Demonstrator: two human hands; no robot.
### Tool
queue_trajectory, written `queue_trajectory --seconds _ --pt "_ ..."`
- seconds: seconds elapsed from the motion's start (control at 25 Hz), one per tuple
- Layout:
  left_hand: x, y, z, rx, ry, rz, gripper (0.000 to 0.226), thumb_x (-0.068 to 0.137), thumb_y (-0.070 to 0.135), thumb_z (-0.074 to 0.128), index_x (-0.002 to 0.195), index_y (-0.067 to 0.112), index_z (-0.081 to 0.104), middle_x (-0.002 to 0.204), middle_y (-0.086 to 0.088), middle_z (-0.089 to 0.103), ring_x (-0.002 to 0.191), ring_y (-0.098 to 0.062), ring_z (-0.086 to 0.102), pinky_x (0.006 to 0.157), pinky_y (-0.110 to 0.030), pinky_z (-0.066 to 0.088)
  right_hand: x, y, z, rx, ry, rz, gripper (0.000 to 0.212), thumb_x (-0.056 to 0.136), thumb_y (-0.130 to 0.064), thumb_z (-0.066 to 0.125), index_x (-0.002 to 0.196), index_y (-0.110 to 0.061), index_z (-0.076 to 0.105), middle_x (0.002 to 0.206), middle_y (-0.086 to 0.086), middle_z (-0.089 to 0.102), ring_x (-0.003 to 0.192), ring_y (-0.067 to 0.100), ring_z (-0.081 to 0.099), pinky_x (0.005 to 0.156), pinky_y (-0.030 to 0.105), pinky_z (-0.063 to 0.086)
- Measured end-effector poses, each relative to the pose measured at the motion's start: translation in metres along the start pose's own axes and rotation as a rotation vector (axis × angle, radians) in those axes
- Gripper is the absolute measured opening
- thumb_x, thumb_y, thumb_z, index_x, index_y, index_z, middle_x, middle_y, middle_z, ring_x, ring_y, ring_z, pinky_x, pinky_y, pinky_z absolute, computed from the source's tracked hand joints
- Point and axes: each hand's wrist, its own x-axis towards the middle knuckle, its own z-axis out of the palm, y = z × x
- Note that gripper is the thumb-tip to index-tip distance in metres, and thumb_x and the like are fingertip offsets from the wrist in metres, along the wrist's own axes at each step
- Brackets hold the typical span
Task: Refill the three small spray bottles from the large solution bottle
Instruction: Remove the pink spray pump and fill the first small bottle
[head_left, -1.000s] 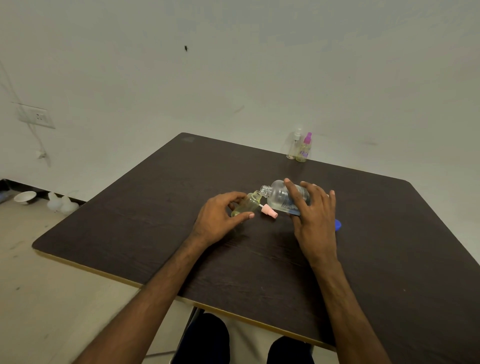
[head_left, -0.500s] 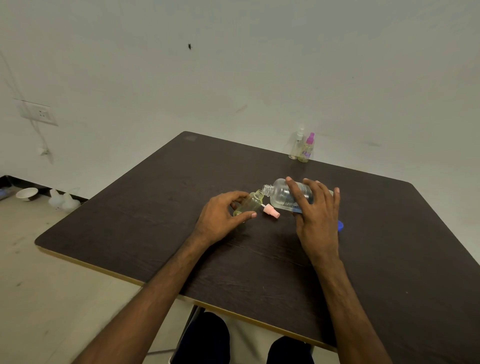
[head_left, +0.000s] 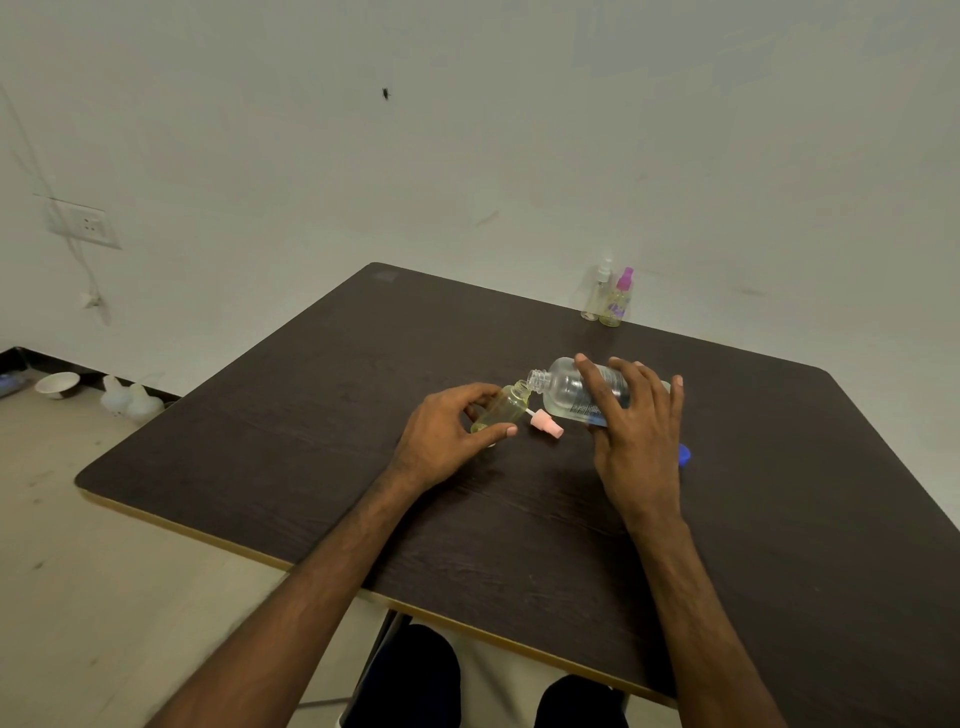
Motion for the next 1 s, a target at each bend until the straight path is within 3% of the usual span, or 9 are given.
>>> queue_trajectory --seconds 1.0 --pt "0.0027 -0.0052 0.0026 0.005 -0.017 -0.013 0.058 0.078 0.050 0.078 0.128 0.027 0.063 0.113 0.010 0.070 0.095 -0.001 0.065 0.080 -0.029 0.059 0.0039 -0.0029 -0.0062 -0.048 0.018 -0.021 0.097 0.070 0.008 0.076 0.149 -0.031 0.037 0.142 0.014 0.044 0.137 0.033 0.033 0.119 0.053 0.005"
